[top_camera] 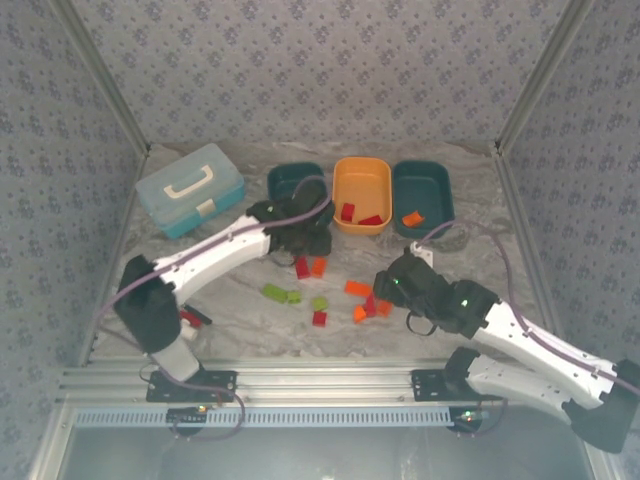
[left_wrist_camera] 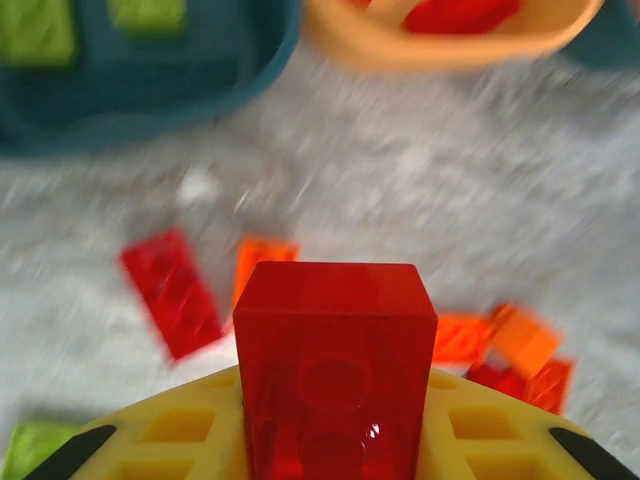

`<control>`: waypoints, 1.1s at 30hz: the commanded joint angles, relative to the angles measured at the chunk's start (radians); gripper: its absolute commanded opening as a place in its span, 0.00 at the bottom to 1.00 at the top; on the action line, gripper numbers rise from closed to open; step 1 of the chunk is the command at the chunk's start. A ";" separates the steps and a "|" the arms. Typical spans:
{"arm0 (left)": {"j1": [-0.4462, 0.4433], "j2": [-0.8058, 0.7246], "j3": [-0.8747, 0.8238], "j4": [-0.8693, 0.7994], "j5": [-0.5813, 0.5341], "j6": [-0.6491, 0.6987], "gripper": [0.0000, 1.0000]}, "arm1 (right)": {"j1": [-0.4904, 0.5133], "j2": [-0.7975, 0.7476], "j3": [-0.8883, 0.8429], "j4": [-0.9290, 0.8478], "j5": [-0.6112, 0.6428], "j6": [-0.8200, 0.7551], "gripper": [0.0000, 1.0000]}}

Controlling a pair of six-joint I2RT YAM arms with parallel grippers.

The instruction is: Sort the legos into containers by color

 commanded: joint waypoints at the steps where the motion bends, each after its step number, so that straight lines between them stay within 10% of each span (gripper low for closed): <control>1: 0.028 0.158 0.187 0.032 0.077 0.091 0.34 | -0.061 0.027 0.062 -0.010 0.007 -0.038 0.59; 14: 0.082 0.811 1.017 -0.052 0.098 0.172 0.34 | -0.155 0.007 0.058 0.007 -0.052 -0.046 0.59; 25: 0.100 0.986 1.127 -0.011 0.092 0.209 0.40 | -0.156 -0.073 0.000 -0.022 -0.068 -0.017 0.59; 33: 0.093 0.957 1.131 0.002 0.120 0.198 0.72 | -0.156 -0.071 -0.021 -0.023 -0.077 -0.026 0.59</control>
